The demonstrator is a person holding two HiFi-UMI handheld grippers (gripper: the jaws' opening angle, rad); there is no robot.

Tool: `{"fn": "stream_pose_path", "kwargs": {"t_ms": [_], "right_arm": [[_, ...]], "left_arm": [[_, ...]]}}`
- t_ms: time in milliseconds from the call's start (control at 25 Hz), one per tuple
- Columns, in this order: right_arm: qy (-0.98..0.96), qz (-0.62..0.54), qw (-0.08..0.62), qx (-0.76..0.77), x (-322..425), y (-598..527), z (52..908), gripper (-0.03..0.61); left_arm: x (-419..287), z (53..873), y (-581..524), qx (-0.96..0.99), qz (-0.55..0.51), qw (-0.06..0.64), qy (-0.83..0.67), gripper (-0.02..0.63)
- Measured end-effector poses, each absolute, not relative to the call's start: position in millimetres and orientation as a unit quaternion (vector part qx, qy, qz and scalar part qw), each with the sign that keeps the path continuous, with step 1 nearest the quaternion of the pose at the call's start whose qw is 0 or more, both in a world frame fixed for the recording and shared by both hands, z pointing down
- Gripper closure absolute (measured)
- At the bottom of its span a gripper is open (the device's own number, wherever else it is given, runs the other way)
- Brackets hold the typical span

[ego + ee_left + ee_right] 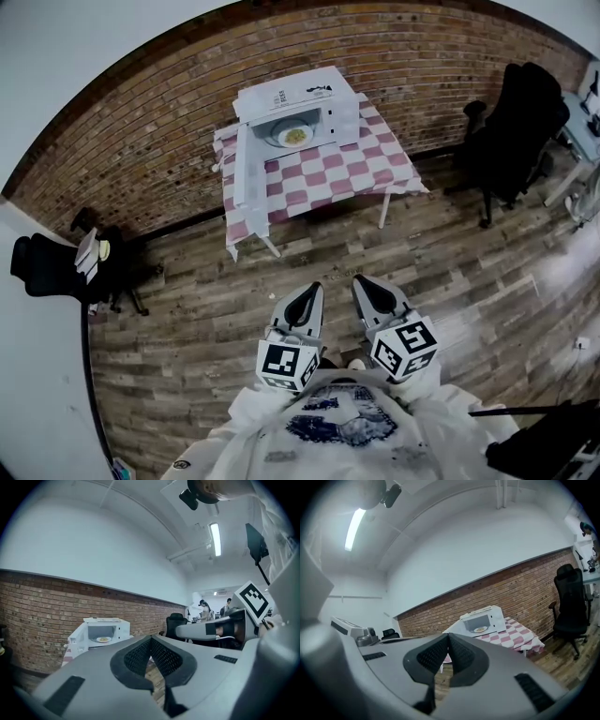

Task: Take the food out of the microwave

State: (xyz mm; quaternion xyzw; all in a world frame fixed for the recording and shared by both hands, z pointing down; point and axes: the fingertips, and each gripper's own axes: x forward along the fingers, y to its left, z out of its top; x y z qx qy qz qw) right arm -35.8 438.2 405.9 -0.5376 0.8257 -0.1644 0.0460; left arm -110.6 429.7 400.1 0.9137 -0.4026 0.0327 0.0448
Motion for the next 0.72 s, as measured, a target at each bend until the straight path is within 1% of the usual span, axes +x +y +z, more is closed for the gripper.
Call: {"fn": "stream_pose_path", "kwargs": {"t_ms": [400, 720], "right_arm": [[0.825, -0.180, 0.060, -0.533, 3, 425, 410, 0.565], [0.821, -0.189, 0.046, -0.537, 13, 399, 425, 0.565]], "left_arm": [[-76, 402, 416, 0.912, 0.047, 0.039, -0.407, 0.606], [-60, 416, 386, 0.918, 0.047, 0.053, -0.390, 0.606]]}}
